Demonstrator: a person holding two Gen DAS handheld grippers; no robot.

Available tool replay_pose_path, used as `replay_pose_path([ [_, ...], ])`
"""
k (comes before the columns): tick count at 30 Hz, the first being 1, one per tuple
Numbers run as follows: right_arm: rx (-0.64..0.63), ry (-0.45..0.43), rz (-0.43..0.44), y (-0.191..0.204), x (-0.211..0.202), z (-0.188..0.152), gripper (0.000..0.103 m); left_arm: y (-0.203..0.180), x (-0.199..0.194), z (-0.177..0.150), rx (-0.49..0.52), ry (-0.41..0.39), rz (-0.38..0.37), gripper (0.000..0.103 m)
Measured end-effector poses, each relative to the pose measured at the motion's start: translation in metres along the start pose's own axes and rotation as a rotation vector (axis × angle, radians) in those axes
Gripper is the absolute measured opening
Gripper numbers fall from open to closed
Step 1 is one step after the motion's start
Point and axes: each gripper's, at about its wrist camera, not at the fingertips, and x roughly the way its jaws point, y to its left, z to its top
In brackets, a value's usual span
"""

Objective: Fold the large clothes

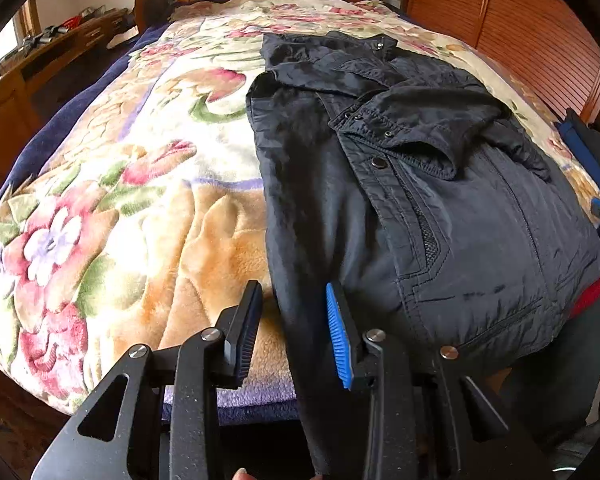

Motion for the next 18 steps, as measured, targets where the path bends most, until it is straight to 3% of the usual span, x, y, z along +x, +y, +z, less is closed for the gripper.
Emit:
replay_pose_path([
  [7,0.029,0.014,-0.023,-0.004,-0.014,-0.014,0.064,-0.002,-0.008,-0.013,-0.027,-0.005,0.021,0.034],
  [18,0.056,0.088,0.013,-0.011,0.007,-0.024,0.064,-0.001,-0.018,-0.026,-0.041,0.000,0.003,0.034],
])
